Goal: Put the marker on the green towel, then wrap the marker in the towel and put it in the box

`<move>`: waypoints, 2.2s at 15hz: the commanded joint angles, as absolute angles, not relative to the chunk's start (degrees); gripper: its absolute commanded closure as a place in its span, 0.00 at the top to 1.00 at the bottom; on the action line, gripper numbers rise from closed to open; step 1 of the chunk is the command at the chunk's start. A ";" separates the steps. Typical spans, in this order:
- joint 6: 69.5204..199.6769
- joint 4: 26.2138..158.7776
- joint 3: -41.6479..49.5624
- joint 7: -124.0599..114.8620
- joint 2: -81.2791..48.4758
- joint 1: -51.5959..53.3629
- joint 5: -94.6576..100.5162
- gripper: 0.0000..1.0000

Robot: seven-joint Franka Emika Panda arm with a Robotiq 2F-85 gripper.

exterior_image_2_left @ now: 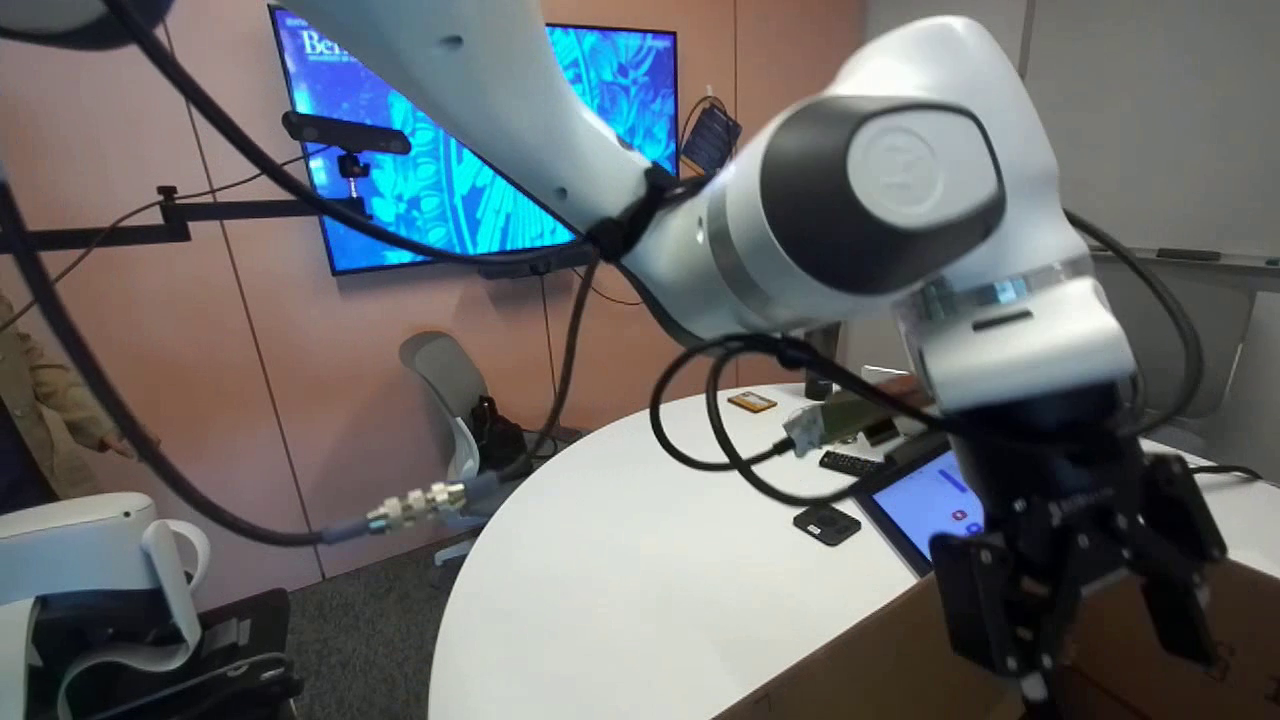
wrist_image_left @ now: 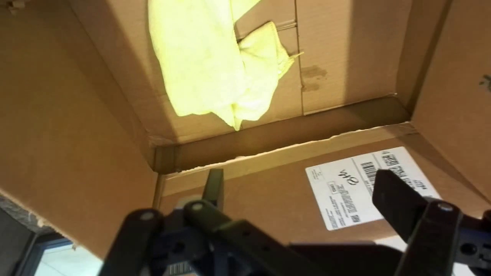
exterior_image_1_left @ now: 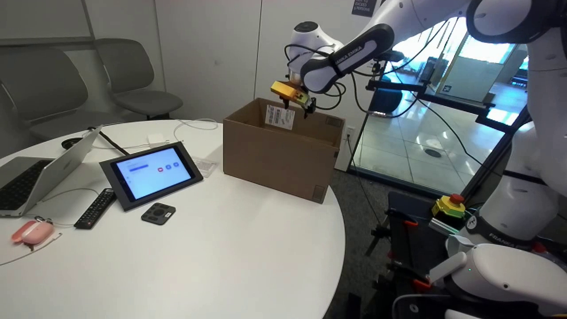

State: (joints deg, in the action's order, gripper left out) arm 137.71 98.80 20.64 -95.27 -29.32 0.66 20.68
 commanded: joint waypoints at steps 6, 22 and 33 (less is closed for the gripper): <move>137.03 111.62 12.02 -91.06 -6.32 8.21 35.34 1.00; 118.47 116.34 -8.92 -45.11 13.77 10.90 3.44 1.00; 97.76 111.43 -11.01 -31.84 14.26 9.18 -0.34 1.00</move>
